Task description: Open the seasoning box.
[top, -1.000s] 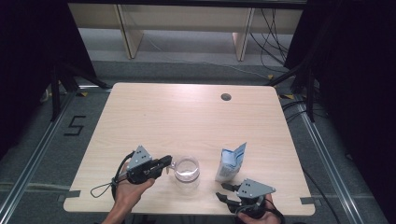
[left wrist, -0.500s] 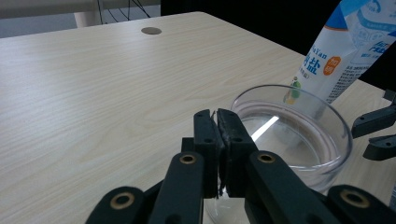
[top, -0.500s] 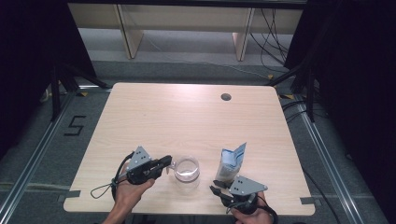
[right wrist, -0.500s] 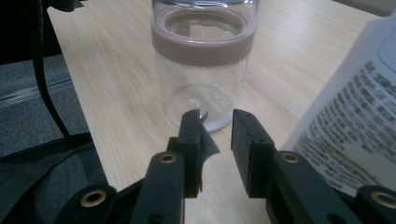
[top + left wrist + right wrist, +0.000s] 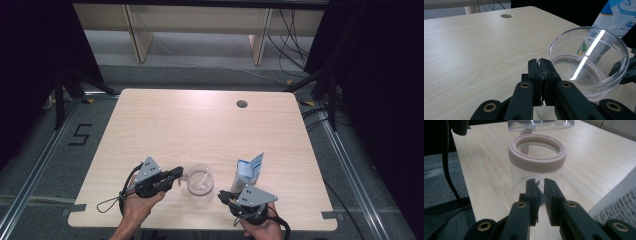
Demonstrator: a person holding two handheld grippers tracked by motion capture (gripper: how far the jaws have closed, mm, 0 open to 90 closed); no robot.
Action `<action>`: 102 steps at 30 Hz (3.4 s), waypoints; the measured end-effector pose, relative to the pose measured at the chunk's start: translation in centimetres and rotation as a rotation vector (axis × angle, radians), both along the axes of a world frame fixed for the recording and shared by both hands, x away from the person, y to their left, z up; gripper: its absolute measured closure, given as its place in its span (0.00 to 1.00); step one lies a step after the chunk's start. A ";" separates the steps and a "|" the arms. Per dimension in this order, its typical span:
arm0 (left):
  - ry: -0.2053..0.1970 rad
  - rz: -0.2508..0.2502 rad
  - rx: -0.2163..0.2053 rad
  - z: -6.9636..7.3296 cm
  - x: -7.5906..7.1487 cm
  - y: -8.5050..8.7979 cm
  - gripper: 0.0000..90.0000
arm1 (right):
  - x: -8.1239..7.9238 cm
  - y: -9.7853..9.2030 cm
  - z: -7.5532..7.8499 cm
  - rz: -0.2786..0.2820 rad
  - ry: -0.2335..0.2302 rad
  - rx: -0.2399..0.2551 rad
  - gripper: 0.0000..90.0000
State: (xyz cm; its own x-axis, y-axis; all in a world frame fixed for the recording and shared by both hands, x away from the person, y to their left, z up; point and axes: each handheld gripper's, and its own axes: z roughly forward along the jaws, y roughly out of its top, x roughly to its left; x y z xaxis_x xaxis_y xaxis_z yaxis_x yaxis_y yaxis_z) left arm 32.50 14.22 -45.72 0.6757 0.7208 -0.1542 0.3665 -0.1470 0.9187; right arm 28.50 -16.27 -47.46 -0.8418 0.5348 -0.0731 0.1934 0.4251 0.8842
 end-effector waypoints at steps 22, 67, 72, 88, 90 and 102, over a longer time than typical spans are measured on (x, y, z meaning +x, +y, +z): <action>-0.030 -0.026 -0.010 -0.1 0.3 0.0 0.95 | 1.6 1.6 1.5 0.019 -0.033 0.049 0.99; 0.034 0.015 0.111 -1.6 -3.3 2.5 0.41 | 2.8 3.8 3.9 0.042 -0.079 0.094 1.00; 0.049 0.008 0.132 -2.0 -3.7 2.5 0.39 | 3.0 4.3 4.4 0.052 -0.080 0.100 1.00; 0.075 0.010 0.150 -3.0 -4.3 2.3 0.32 | 3.3 5.5 5.3 0.063 -0.098 0.101 1.00; 0.076 0.009 0.148 -3.1 -4.2 2.4 0.32 | 3.4 5.7 5.3 0.053 -0.106 0.110 1.00; 0.068 0.004 0.158 -3.2 -4.1 2.6 0.32 | 3.5 6.7 5.7 0.058 -0.100 0.109 1.00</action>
